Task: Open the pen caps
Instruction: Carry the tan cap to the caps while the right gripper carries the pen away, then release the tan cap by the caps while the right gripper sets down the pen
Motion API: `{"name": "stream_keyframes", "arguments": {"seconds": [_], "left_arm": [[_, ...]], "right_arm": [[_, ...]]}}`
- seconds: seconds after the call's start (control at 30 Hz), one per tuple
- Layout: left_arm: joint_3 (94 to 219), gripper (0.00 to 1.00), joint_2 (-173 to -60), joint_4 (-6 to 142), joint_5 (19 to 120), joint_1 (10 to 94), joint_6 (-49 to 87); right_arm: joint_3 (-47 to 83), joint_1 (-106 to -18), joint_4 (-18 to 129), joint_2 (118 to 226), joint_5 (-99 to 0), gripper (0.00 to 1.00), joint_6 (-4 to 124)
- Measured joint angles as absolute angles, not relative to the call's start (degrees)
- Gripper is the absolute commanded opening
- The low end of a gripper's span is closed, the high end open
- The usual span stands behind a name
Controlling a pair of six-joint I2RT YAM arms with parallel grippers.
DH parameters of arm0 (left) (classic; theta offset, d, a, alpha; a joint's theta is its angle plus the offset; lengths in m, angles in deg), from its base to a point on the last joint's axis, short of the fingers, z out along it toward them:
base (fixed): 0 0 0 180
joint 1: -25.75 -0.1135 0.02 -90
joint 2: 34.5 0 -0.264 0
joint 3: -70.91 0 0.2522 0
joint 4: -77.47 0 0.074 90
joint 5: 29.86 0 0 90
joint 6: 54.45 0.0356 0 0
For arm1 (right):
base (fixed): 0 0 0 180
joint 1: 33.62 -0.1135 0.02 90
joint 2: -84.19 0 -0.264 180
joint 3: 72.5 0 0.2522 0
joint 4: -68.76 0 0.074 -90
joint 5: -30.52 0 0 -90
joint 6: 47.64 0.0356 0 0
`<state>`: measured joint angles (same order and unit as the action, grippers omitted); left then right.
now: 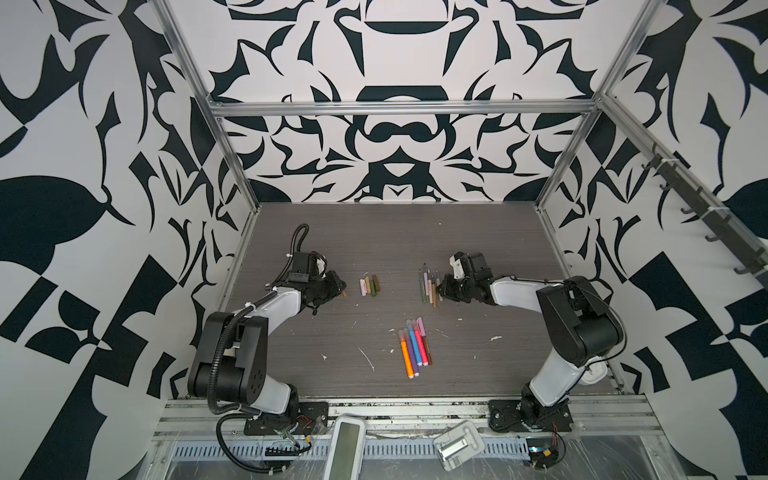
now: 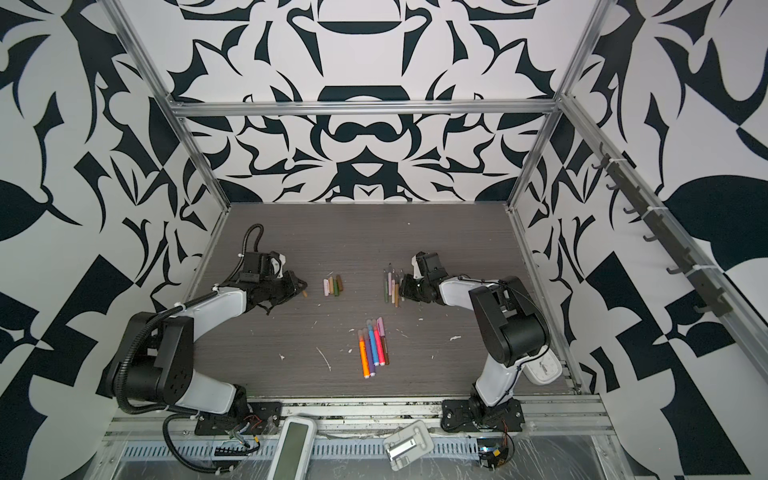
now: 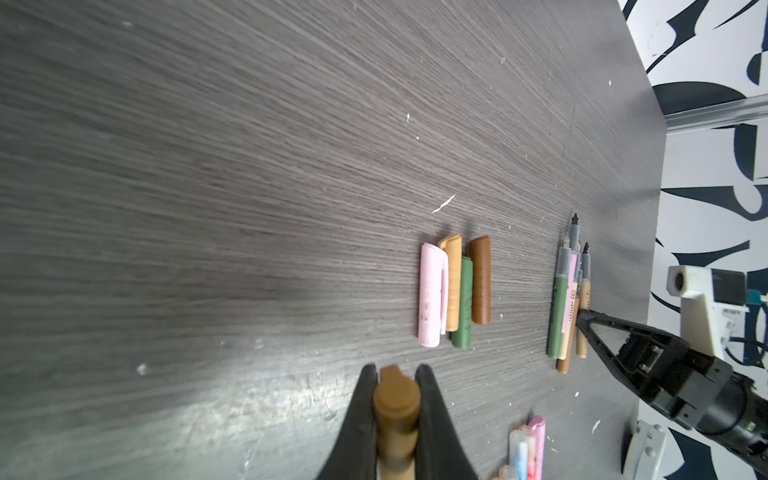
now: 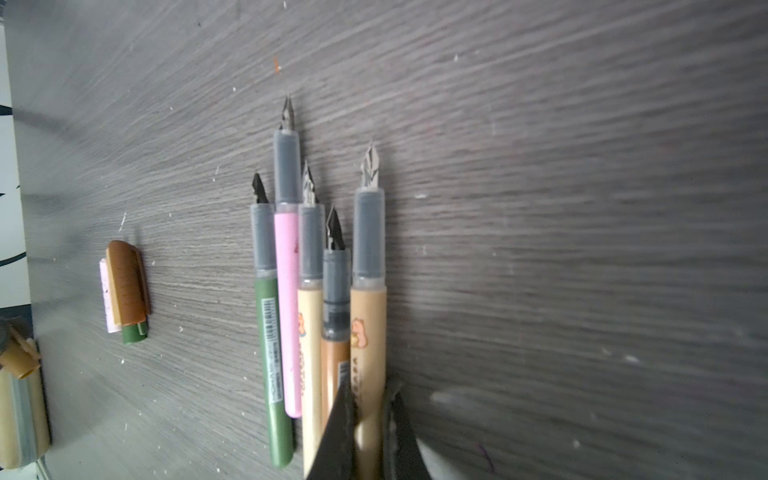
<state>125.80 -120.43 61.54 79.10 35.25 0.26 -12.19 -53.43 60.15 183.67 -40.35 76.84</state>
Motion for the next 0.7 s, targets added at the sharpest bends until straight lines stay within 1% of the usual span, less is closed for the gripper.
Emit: {"name": "stream_keyframes", "arguments": {"seconds": [0.1, 0.13, 0.3, 0.37, 0.5, 0.7], "left_arm": [[125.8, 0.00, -121.0, 61.5, 79.1, 35.2, 0.2], [125.8, 0.00, -121.0, 61.5, 79.2, 35.2, 0.2], [125.8, 0.00, -121.2, 61.7, 79.3, 35.2, 0.0], [125.8, 0.00, -121.3, 61.7, 79.3, 35.2, 0.0], [125.8, 0.00, -121.3, 61.8, 79.4, 35.2, -0.1], [126.1, 0.00, -122.2, 61.8, 79.5, 35.2, -0.1]], "right_arm": [[-12.3, -53.0, 60.3, 183.7, -40.1, 0.00, 77.1], [-12.3, -52.9, 60.4, 183.7, -39.9, 0.03, 77.2], [-12.8, -52.3, 61.3, 183.7, -39.0, 0.33, 78.1], [-12.8, -52.2, 62.2, 183.6, -38.6, 0.40, 78.5], [-13.0, -52.0, 63.5, 183.6, -37.9, 0.44, 78.4], [-13.2, -51.6, 65.2, 183.6, -36.7, 0.64, 78.8]]}}
